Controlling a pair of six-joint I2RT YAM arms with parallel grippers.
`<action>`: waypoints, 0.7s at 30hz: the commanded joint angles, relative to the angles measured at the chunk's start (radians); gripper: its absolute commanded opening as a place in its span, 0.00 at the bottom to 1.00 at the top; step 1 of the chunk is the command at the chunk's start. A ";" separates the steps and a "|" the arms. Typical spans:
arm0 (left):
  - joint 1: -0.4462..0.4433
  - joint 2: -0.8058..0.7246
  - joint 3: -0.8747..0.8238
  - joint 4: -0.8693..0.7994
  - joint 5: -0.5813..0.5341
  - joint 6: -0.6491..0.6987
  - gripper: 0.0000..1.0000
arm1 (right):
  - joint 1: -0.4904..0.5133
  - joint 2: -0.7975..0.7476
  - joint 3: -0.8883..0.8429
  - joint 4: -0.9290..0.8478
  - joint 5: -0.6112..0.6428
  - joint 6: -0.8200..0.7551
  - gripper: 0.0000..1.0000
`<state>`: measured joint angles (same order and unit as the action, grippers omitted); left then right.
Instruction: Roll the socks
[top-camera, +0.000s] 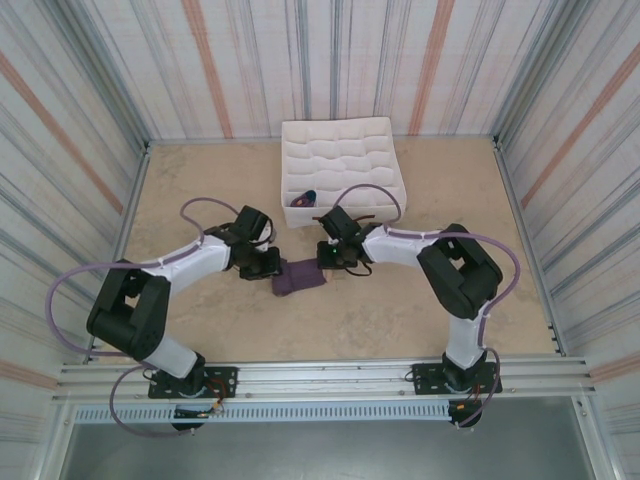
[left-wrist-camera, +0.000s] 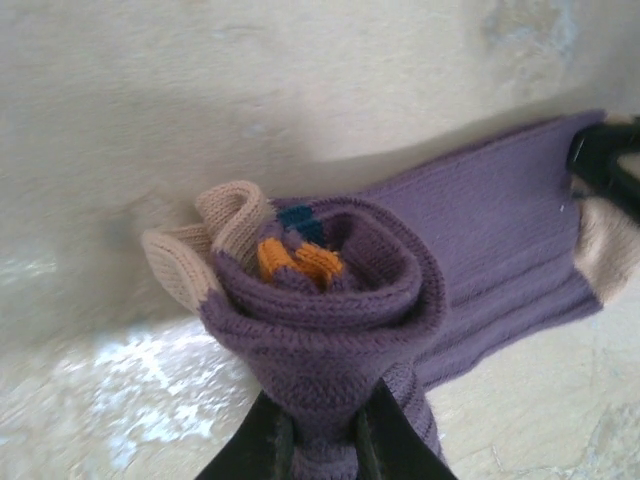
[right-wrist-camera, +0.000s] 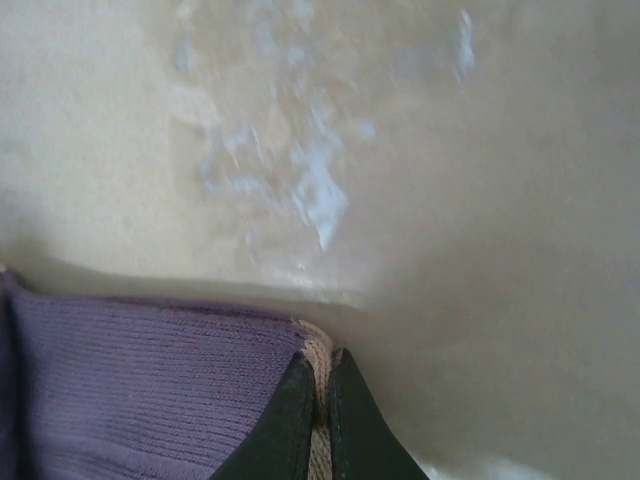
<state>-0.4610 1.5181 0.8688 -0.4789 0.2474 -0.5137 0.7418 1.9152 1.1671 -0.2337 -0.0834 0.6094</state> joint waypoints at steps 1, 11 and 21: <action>0.022 -0.050 -0.014 -0.094 -0.061 -0.068 0.00 | -0.011 0.080 0.087 -0.075 0.080 -0.144 0.03; 0.059 -0.059 -0.082 -0.081 -0.004 -0.173 0.00 | 0.086 0.030 0.005 0.208 0.174 -0.240 0.46; 0.070 -0.049 -0.075 -0.087 0.046 -0.195 0.00 | 0.385 -0.127 -0.179 0.372 0.487 -0.406 0.74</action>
<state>-0.4000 1.4788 0.8062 -0.5175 0.2657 -0.6834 1.0920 1.8343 1.0153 0.0765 0.2653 0.2775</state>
